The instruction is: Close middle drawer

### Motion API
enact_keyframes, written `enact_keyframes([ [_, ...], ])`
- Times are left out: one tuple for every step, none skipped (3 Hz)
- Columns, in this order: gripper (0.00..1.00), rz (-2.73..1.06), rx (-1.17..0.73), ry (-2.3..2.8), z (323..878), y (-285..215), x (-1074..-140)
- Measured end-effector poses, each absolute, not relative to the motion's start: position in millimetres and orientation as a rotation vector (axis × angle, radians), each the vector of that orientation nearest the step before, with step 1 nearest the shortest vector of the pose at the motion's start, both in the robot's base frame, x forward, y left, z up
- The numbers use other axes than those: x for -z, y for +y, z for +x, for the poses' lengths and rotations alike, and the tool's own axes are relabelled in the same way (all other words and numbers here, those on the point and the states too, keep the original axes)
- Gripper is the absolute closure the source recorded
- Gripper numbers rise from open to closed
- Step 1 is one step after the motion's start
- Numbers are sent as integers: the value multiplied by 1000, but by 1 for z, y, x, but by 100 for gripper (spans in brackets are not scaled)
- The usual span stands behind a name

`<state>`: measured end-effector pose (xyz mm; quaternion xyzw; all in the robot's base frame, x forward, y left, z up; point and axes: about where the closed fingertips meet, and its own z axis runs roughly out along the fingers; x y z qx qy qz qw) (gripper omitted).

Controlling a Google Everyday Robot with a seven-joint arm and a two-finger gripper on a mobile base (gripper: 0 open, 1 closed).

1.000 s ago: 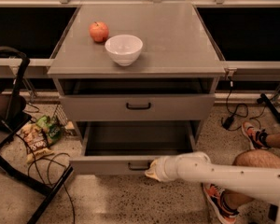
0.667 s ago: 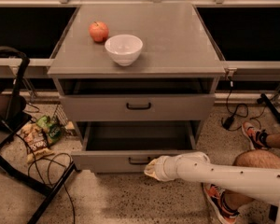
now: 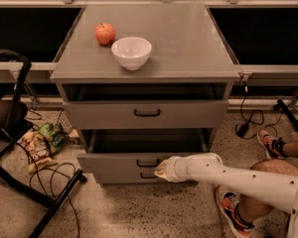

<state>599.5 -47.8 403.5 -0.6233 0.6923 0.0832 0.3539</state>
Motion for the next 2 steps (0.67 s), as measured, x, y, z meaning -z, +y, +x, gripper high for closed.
enact_keyframes([
  [82,-1612,-215,1790,600,-48,-404],
  [57,-1612,-215,1790,600,-48,-403],
])
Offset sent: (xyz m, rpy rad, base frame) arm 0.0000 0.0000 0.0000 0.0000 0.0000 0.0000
